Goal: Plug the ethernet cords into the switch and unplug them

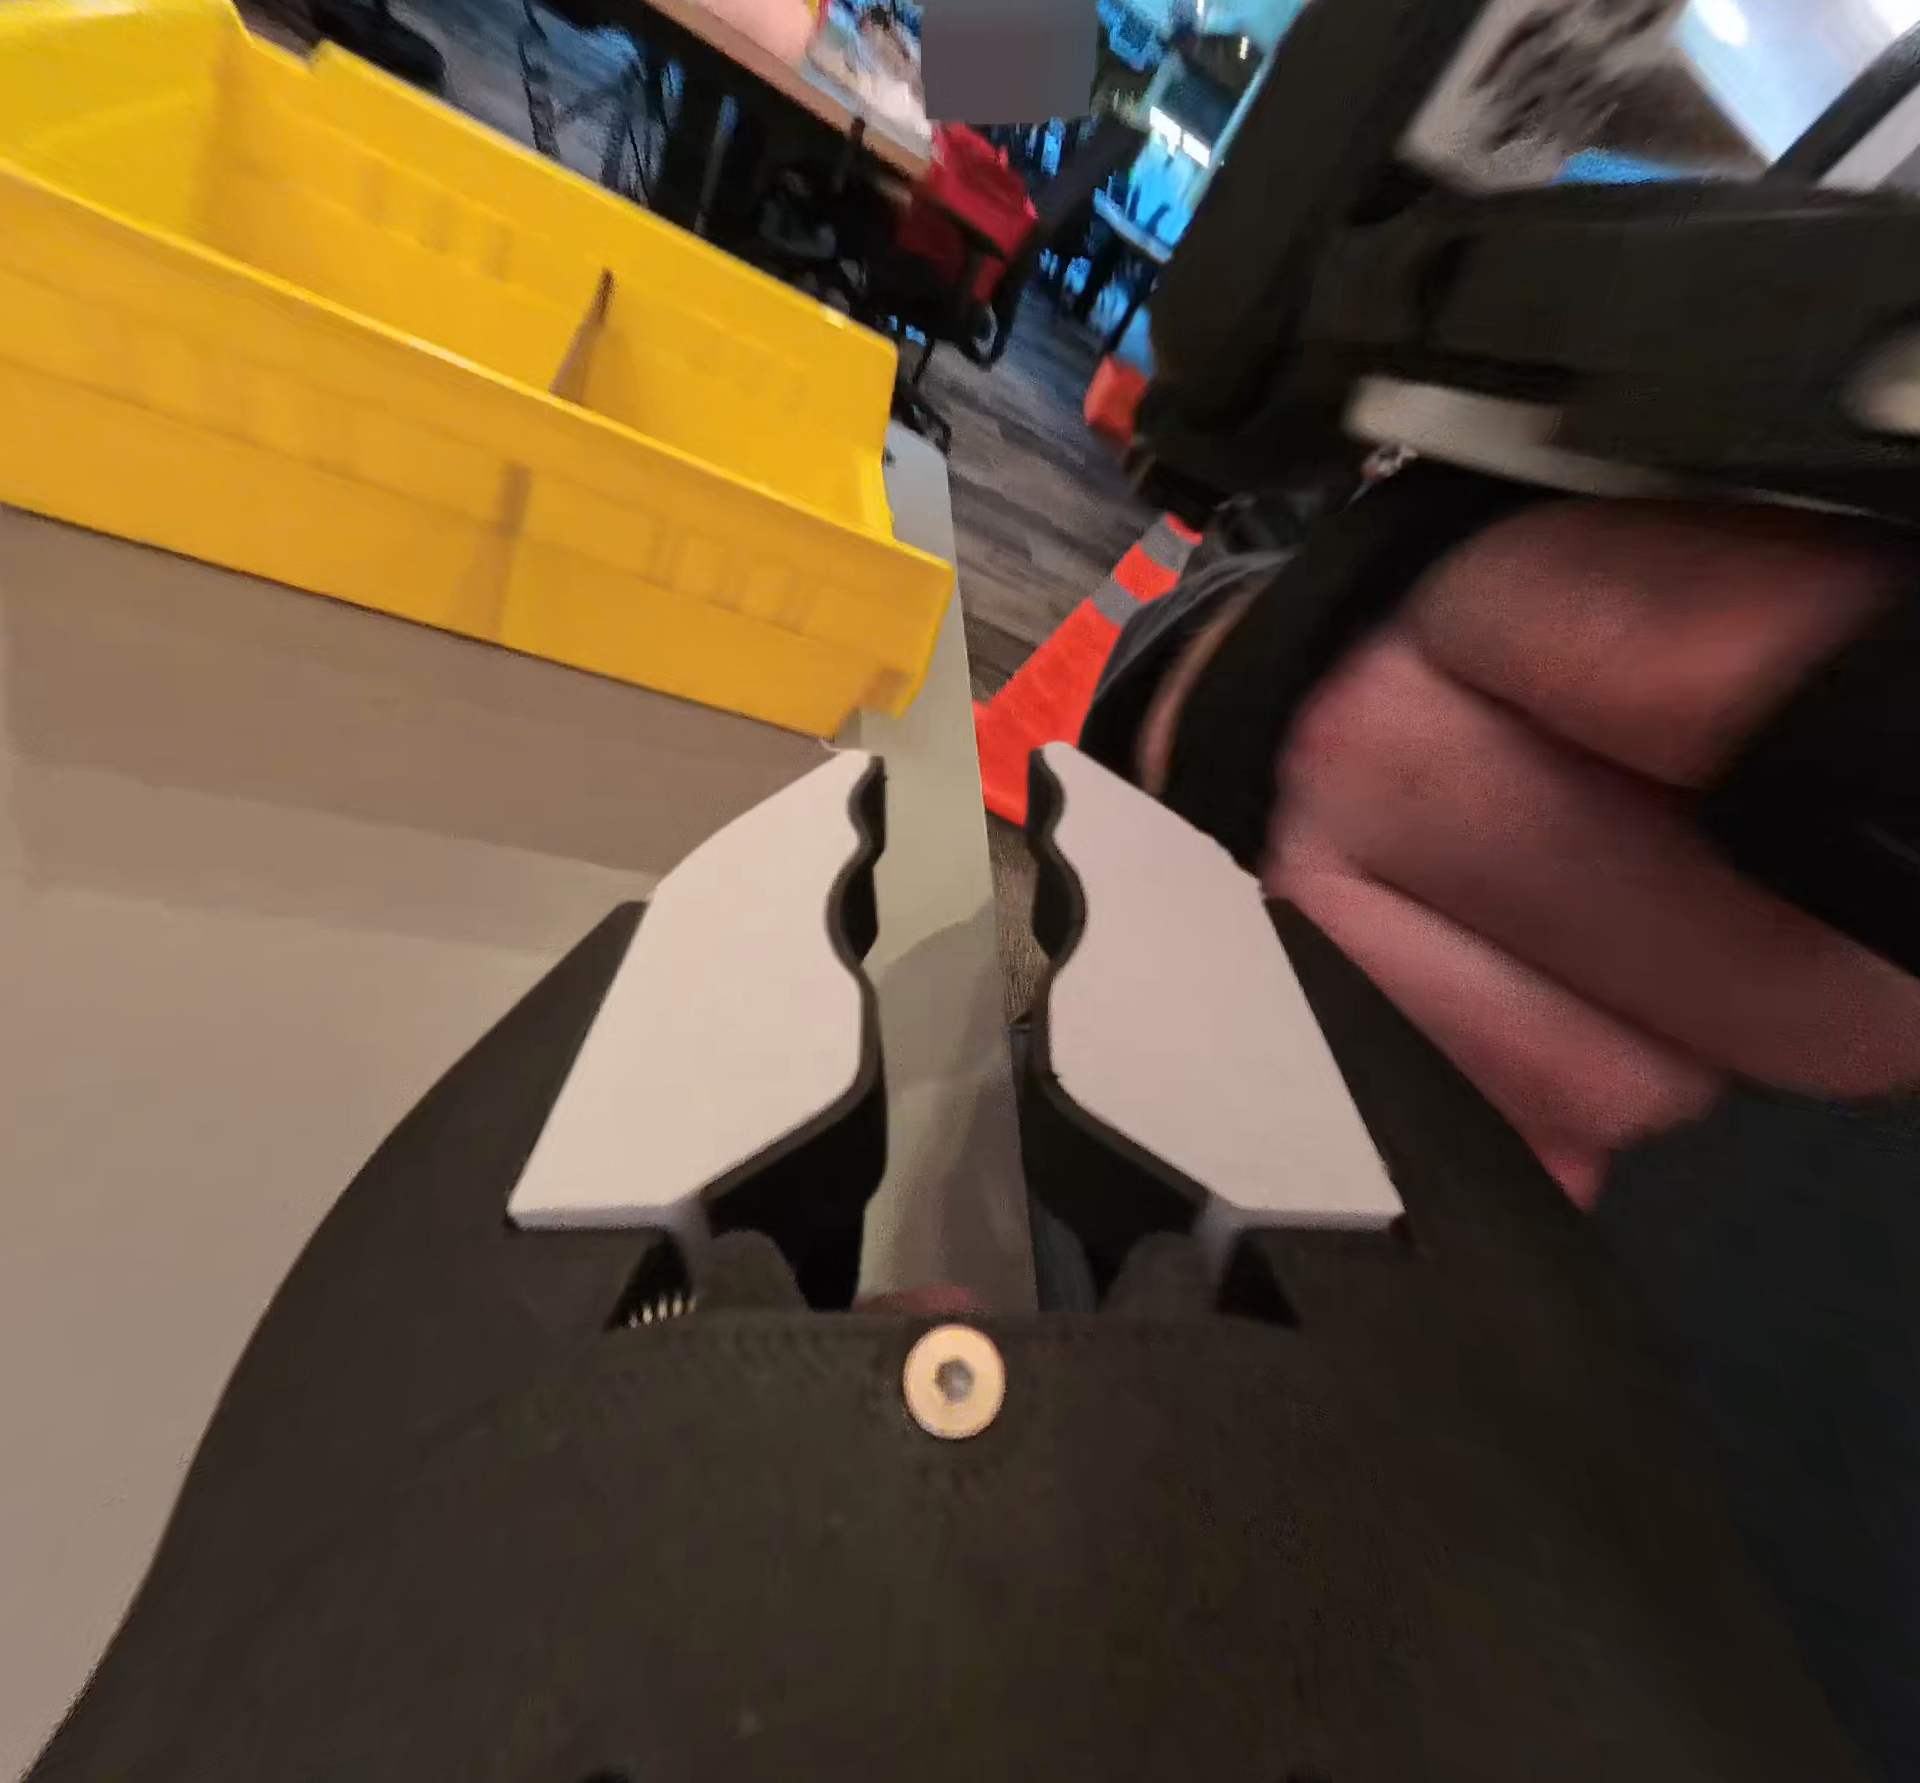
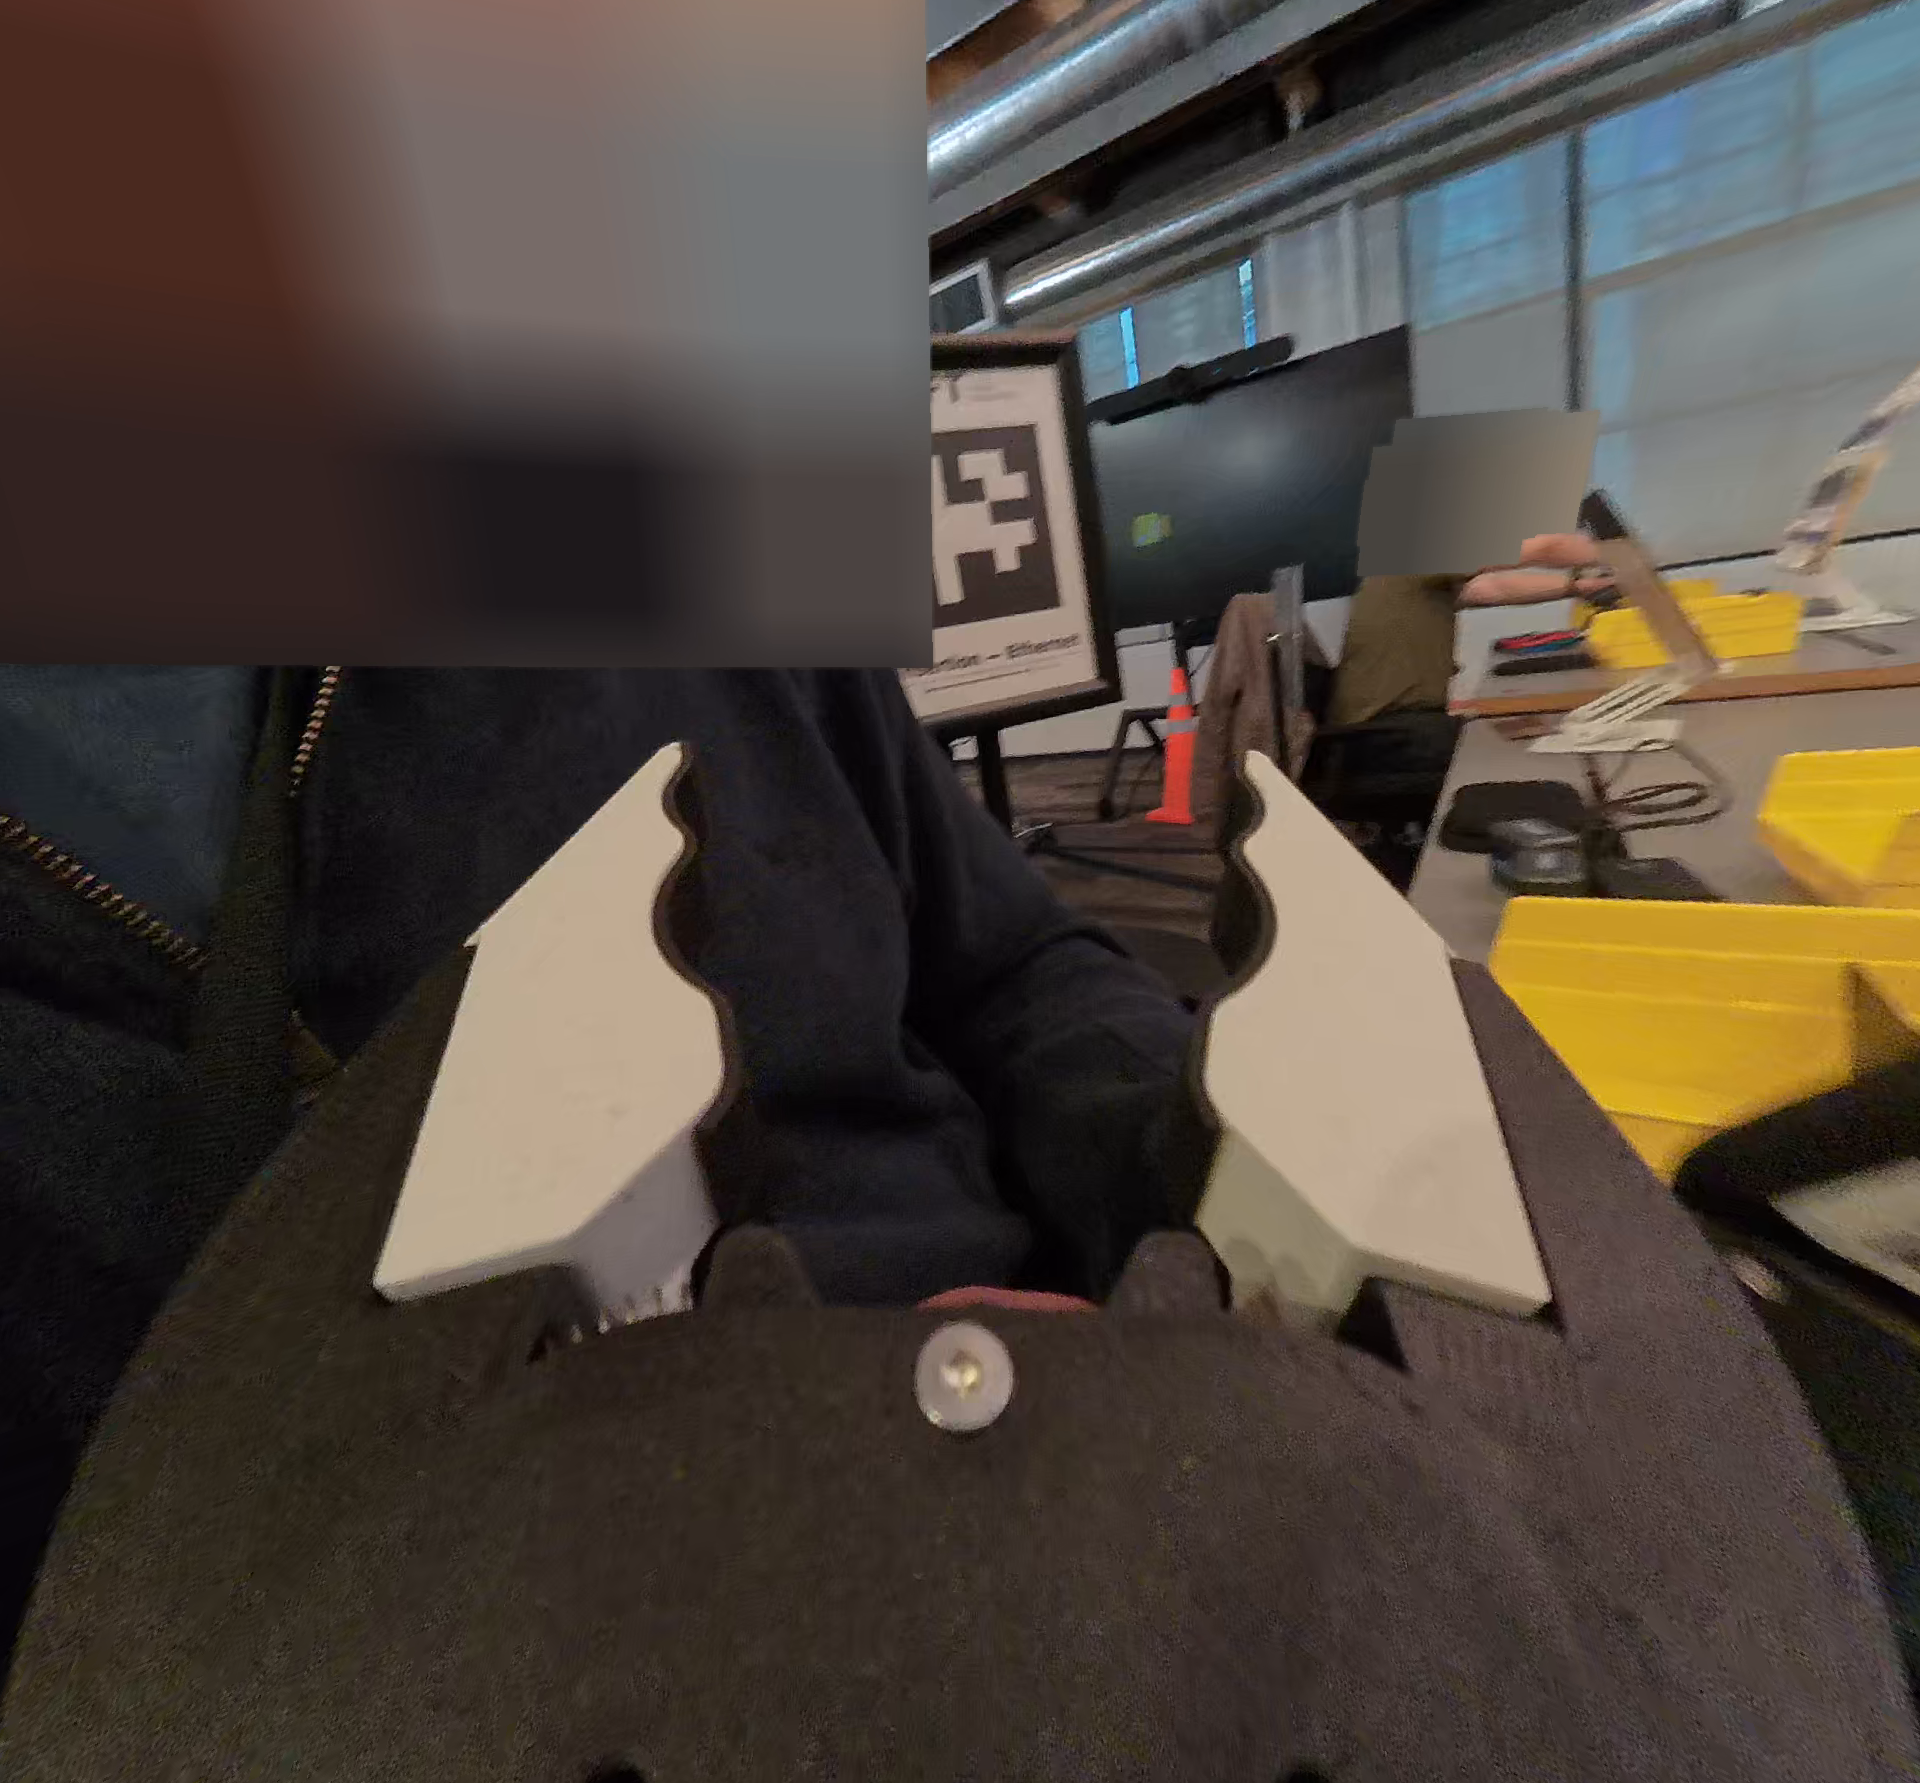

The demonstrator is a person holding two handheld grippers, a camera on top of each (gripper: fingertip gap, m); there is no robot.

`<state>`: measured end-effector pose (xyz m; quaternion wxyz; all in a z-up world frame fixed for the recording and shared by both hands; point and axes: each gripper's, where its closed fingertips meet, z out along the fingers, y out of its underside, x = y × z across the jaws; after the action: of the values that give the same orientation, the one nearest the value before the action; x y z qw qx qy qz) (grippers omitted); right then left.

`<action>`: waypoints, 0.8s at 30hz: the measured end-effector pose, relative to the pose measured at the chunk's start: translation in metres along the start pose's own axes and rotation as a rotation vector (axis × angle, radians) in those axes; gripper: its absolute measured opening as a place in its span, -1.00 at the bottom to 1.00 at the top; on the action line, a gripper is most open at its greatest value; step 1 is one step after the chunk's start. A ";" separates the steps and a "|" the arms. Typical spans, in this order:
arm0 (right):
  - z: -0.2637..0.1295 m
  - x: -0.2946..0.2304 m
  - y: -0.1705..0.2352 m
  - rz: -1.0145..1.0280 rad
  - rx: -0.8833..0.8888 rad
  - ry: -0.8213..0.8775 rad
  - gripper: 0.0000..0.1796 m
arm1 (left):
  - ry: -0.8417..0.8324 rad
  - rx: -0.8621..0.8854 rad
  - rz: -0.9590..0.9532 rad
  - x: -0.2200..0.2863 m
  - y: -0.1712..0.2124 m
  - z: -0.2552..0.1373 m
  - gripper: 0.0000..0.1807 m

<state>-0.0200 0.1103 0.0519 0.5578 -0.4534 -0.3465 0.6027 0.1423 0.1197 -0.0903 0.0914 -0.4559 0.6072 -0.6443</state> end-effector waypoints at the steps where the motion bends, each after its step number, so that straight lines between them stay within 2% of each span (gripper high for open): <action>1: 0.002 -0.005 0.004 0.007 -0.018 -0.026 0.11 | 0.009 -0.025 -0.002 0.000 0.004 0.006 -0.71; 2: 0.002 -0.007 0.003 -0.007 -0.017 -0.024 0.09 | 0.027 -0.014 -0.009 0.002 0.002 0.007 -0.70; 3: -0.001 -0.010 -0.001 -0.027 -0.009 -0.019 0.08 | 0.024 0.027 -0.007 0.001 -0.005 0.003 -0.60; 5: -0.017 -0.007 -0.012 -0.042 0.004 0.028 0.19 | 0.050 0.103 -0.028 0.000 -0.018 -0.014 -0.45; 7: -0.038 0.000 -0.022 -0.056 0.068 0.070 0.13 | 0.073 0.103 -0.023 0.003 -0.019 -0.024 -0.39; 9: -0.045 0.002 -0.021 -0.039 0.091 0.065 0.11 | 0.096 0.074 -0.022 0.006 -0.014 -0.020 -0.50; 12: -0.036 -0.002 -0.003 -0.068 -0.008 0.063 0.21 | 0.132 0.063 -0.032 0.006 -0.011 -0.016 -0.48; 14: -0.033 -0.011 -0.010 -0.048 0.034 0.009 0.22 | 0.132 -0.039 -0.005 0.006 0.004 -0.005 -0.44; 16: -0.030 -0.011 -0.004 -0.060 -0.013 0.028 0.26 | 0.152 -0.009 -0.035 0.006 0.000 -0.004 -0.48; 17: -0.029 -0.009 -0.002 -0.059 -0.016 0.045 0.31 | 0.152 -0.025 -0.040 0.006 0.002 -0.002 -0.50; 19: -0.023 -0.004 0.010 -0.022 -0.038 0.052 0.63 | 0.054 -0.127 0.016 -0.005 0.014 0.008 -0.49; 20: -0.018 0.000 0.021 0.002 -0.063 0.073 0.71 | 0.080 -0.168 0.041 0.000 0.019 0.013 -0.59; 21: -0.016 0.001 0.031 -0.027 -0.130 0.095 0.61 | 0.080 -0.151 0.035 -0.003 0.018 0.013 -0.56; 22: -0.017 0.006 0.024 -0.069 -0.095 0.141 0.45 | 0.087 -0.141 0.017 -0.005 0.017 0.013 -0.47; 23: -0.017 0.005 0.017 -0.054 -0.060 0.130 0.32 | 0.107 -0.135 0.010 -0.003 0.017 0.014 -0.48; 24: -0.017 0.002 0.016 -0.007 -0.062 0.083 0.32 | 0.127 -0.132 0.003 -0.002 0.017 0.016 -0.50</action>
<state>-0.0100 0.1081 0.0308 0.5594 -0.4938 -0.3430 0.5706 0.1470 0.1055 -0.1085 0.0235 -0.4183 0.6535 -0.6303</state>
